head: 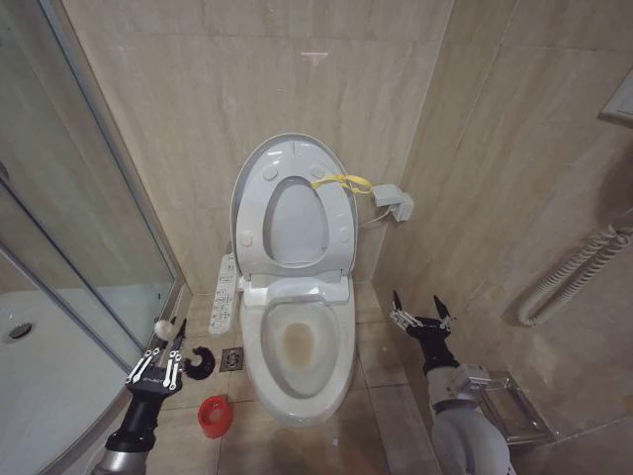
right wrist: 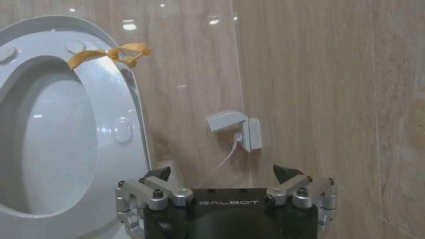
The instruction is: Open the toilet lid, clean the toilet bowl with a toilet brush, close the toilet lid, and flush.
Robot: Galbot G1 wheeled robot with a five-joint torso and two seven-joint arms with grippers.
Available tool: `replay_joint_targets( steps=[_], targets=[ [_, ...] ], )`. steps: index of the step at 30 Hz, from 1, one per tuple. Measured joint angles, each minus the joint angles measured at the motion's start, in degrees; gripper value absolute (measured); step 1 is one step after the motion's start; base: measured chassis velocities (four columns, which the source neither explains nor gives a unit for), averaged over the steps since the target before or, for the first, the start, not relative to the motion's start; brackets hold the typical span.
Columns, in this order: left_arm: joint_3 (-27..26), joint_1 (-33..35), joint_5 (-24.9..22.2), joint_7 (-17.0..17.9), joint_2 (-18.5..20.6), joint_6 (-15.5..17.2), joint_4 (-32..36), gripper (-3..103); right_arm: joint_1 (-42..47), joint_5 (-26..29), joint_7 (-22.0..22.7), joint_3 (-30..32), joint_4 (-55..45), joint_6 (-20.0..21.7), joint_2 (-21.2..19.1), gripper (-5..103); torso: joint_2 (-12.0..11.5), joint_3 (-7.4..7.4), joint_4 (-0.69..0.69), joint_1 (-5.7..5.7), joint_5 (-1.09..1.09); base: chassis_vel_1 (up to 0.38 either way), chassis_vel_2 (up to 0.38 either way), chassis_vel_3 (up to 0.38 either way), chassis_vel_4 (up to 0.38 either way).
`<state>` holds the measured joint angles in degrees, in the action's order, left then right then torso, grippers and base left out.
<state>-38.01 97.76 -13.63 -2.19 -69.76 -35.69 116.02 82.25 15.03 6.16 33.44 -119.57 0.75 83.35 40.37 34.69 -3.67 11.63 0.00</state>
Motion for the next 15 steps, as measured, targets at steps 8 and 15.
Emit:
replay_joint_targets(
  steps=[8, 15],
  targets=[
    [1.6, -4.2, -1.9, 0.7, -0.2, -3.8, -10.9, 17, 0.0, 0.0, 0.0, 0.0, 0.0, 0.0, 0.0, 100, 0.0, 0.0, 0.0, 0.0, -0.01, 0.0, 0.0, 0.0, 0.0],
    [5.1, -7.8, -4.6, 0.4, -0.1, -5.2, -18.8, 17, 0.0, 0.0, 0.0, 0.0, 0.0, 0.0, 0.0, 100, 0.0, 0.0, 0.0, 0.0, -0.01, 0.0, 0.0, 0.0, 0.0]
  ],
)
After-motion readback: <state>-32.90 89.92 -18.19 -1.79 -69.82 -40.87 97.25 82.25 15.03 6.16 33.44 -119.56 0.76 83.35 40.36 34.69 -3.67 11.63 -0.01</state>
